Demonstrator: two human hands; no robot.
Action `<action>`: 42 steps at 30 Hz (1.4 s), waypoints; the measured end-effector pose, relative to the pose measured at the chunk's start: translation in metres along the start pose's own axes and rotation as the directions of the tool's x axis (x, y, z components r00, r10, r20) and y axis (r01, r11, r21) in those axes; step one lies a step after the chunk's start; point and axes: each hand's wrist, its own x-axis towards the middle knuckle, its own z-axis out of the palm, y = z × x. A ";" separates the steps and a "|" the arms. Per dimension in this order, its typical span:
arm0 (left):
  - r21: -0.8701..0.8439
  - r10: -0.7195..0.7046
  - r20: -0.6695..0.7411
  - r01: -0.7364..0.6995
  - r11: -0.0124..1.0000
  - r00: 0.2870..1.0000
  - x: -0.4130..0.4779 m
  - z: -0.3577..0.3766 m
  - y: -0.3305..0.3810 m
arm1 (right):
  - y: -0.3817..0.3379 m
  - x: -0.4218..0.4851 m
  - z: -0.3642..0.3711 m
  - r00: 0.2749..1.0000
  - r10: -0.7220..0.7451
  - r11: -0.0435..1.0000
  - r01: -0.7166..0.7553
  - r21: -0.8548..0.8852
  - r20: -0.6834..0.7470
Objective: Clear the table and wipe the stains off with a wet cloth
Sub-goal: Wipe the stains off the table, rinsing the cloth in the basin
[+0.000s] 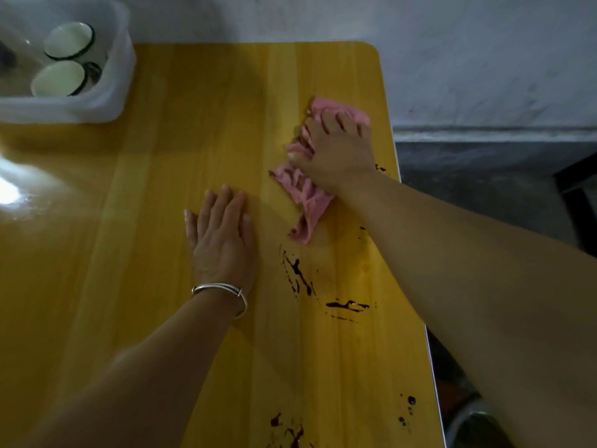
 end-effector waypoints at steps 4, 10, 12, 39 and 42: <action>0.031 0.020 0.040 -0.021 0.999 0.999 -0.001 -0.001 -0.003 | 0.011 -0.018 0.005 0.991 0.063 0.998 -0.060 0.028 -0.119; 0.048 0.025 0.033 -0.027 0.998 0.999 -0.001 0.000 -0.002 | 0.030 -0.086 0.016 0.966 0.152 0.981 -0.121 0.151 -0.211; 0.043 0.033 0.030 -0.034 0.998 0.999 -0.001 0.000 -0.001 | 0.028 -0.106 0.019 0.950 0.173 0.976 -0.130 0.178 -0.259; 0.058 0.049 0.053 -0.053 0.997 0.997 -0.002 0.000 -0.003 | 0.037 -0.121 0.027 0.967 0.052 0.992 -0.021 0.125 -0.249; 0.031 0.050 0.039 -0.051 0.998 0.998 -0.001 0.000 -0.005 | 0.021 -0.103 0.026 0.929 0.303 0.943 -0.260 0.208 -0.212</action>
